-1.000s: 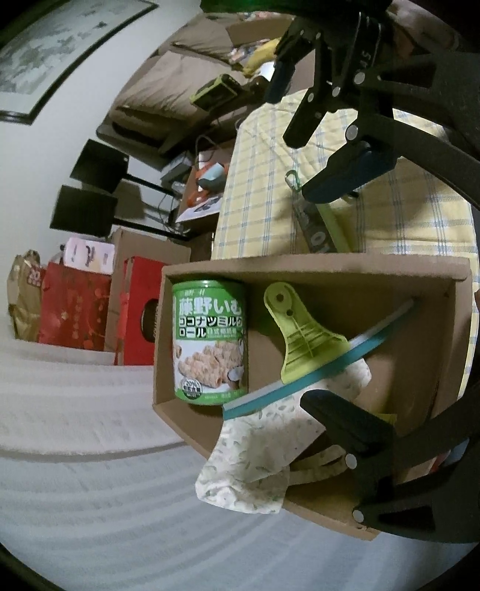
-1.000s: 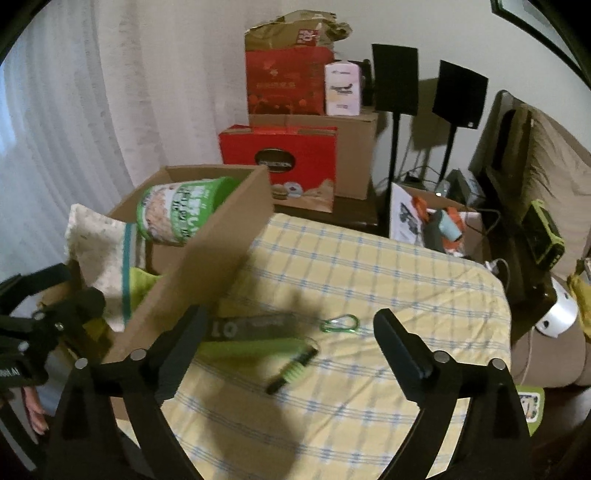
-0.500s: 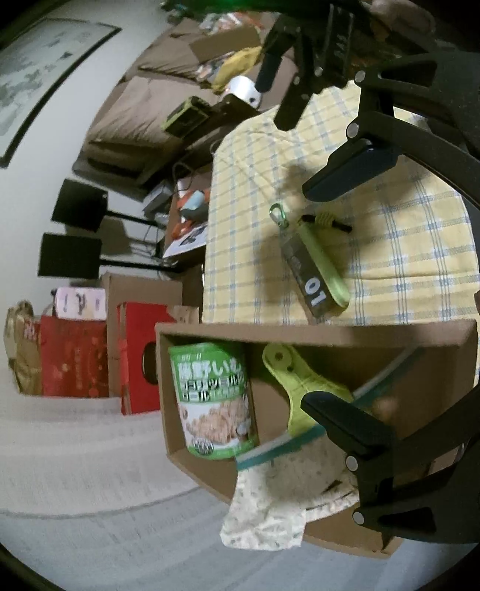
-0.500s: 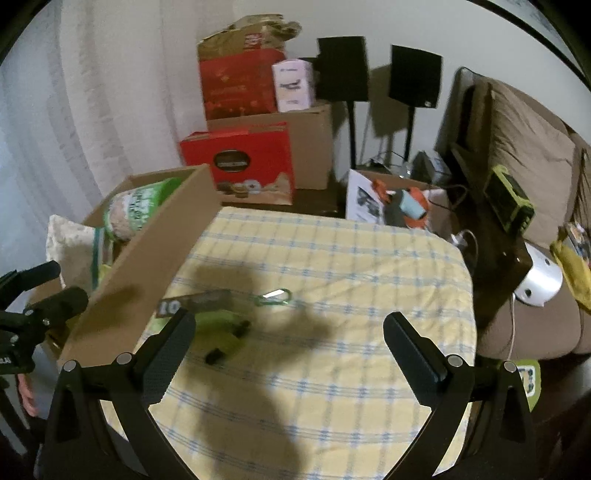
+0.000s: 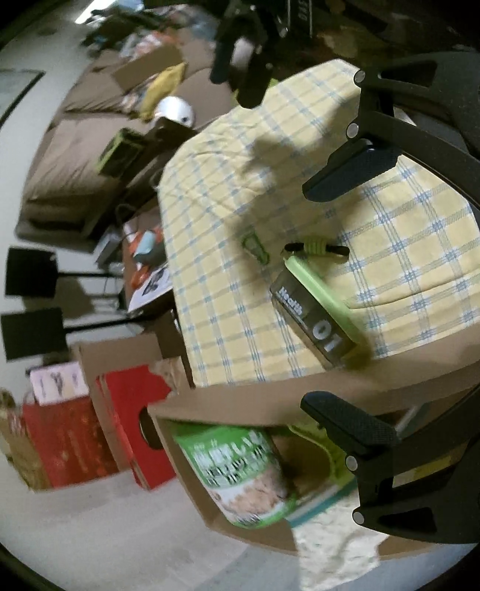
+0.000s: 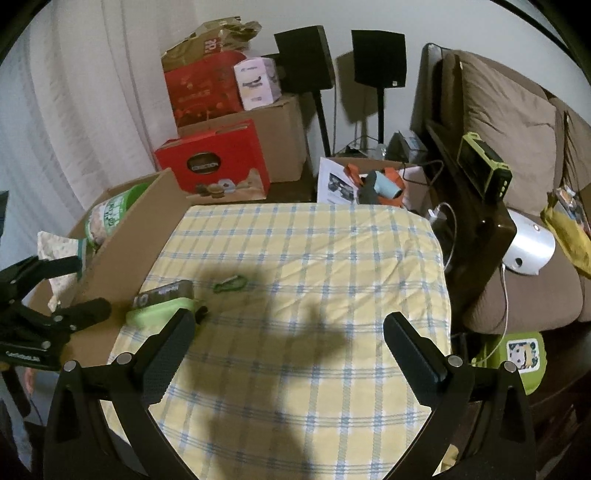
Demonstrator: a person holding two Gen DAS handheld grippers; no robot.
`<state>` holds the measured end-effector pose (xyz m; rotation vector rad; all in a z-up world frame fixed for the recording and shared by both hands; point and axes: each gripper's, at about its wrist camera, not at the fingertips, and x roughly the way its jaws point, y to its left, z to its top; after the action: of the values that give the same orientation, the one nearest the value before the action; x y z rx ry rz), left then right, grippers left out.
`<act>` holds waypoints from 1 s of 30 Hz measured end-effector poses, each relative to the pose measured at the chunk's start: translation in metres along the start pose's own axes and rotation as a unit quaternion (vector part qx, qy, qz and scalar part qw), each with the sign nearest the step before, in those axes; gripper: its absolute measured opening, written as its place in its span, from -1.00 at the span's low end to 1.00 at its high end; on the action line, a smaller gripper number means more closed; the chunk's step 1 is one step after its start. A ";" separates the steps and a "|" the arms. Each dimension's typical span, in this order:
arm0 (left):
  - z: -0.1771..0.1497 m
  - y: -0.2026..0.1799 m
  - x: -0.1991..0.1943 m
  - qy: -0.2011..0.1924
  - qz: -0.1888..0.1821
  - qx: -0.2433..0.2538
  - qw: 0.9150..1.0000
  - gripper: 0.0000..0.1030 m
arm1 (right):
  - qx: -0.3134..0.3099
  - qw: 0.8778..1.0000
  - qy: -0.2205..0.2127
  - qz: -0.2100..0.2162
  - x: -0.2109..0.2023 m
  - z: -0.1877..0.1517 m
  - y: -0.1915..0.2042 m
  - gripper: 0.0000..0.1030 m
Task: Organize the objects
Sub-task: 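Move both grippers from the box toward the green Health case, then grasp the green Health case with the left gripper and lift it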
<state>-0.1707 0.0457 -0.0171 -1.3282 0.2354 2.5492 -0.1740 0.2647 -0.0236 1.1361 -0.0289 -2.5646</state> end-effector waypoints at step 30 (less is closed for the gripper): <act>0.021 -0.029 0.096 0.145 0.010 0.241 0.959 0.78 | 0.006 0.998 0.056 0.037 0.047 0.003 -0.009 0.34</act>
<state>-0.2311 0.0938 -0.0843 -1.4807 0.8680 2.1009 -0.2082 0.2579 -0.0560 1.2578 -0.0588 -2.4355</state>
